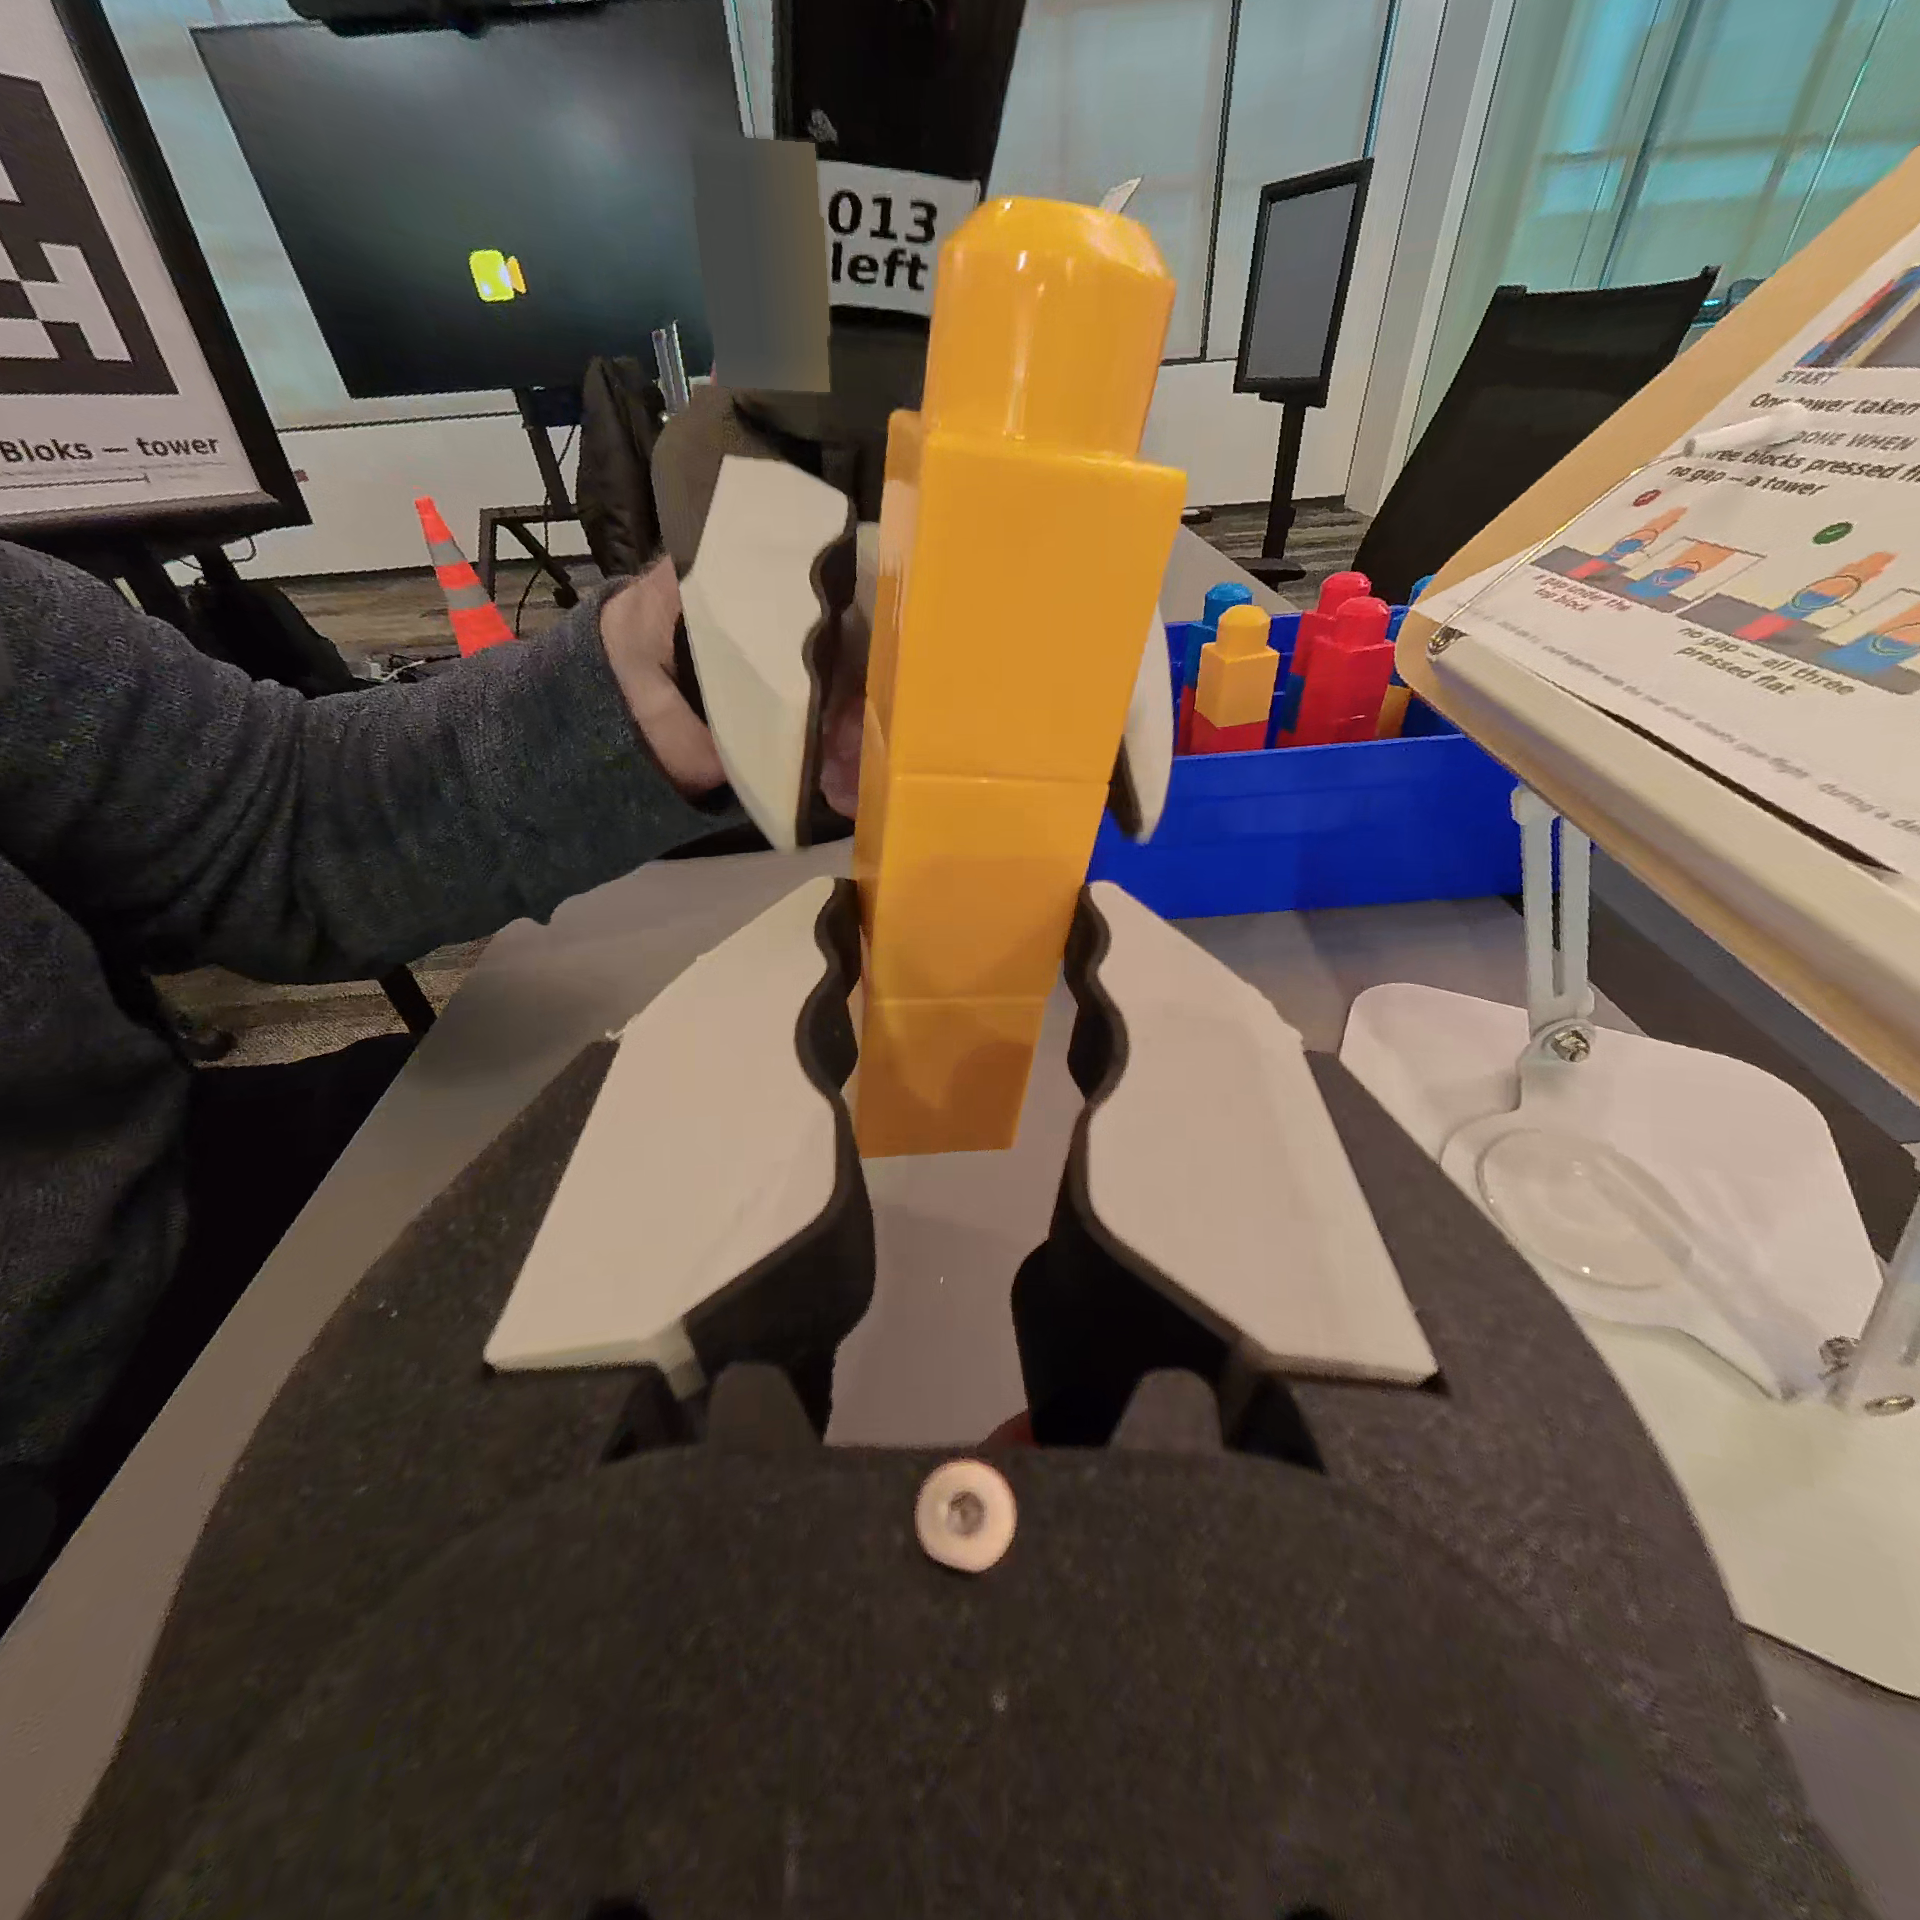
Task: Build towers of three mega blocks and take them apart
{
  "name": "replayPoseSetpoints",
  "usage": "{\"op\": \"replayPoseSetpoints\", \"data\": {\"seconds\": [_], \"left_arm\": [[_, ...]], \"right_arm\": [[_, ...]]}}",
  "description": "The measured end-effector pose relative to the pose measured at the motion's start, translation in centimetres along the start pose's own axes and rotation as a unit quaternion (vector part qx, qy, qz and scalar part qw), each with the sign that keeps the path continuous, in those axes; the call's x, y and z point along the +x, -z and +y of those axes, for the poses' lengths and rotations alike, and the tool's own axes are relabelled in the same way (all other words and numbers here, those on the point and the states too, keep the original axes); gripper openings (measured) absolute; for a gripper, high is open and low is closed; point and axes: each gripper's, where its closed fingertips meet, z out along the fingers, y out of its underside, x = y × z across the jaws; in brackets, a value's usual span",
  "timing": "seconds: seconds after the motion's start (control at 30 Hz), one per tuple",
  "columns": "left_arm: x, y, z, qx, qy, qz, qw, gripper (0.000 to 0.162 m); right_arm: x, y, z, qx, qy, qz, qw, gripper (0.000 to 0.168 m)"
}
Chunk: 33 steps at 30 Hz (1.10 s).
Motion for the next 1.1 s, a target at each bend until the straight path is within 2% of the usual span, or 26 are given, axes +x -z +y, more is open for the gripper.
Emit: {"op": "replayPoseSetpoints", "data": {"seconds": [0.1, 0.17, 0.4, 0.53, 0.63, 0.77, 1.1], "left_arm": [[0.3, -1.1, 0.4, 0.010, 0.013, 0.018, 1.000, 0.051], [0.2, -0.9, 0.1, 0.031, 0.021, 0.027, 0.999, 0.035], [-0.8, -1.1, 0.5, 0.028, 0.014, 0.022, 0.999, 0.035], [-0.7, -1.6, 1.6, -0.028, -0.023, 0.028, 0.999, 0.035], [-0.4, -2.9, 2.5, -0.070, -0.050, 0.037, 0.996, 0.035], [-0.7, -3.9, 2.5, -0.078, -0.057, 0.038, 0.995, 0.035], [-0.9, -3.6, 2.3, -0.044, -0.048, 0.046, 0.997, 0.035]], "right_arm": [[0.1, 0.1, 0.2, 0.001, 0.000, 0.007, 1.000, 0.037], [0.3, 0.4, 0.2, 0.007, -0.008, 0.007, 1.000, 0.037], [1.0, 2.1, 0.9, -0.044, 0.028, 0.027, 0.998, 0.051], [1.8, 4.2, -1.8, -0.026, 0.032, 0.036, 0.999, 0.061], [1.8, 4.0, -2.9, -0.034, 0.045, 0.028, 0.998, 0.060], [1.6, 3.2, -2.4, -0.070, 0.055, 0.012, 0.996, 0.035], [1.9, 3.0, -2.7, -0.064, 0.071, 0.029, 0.995, 0.035]]}}
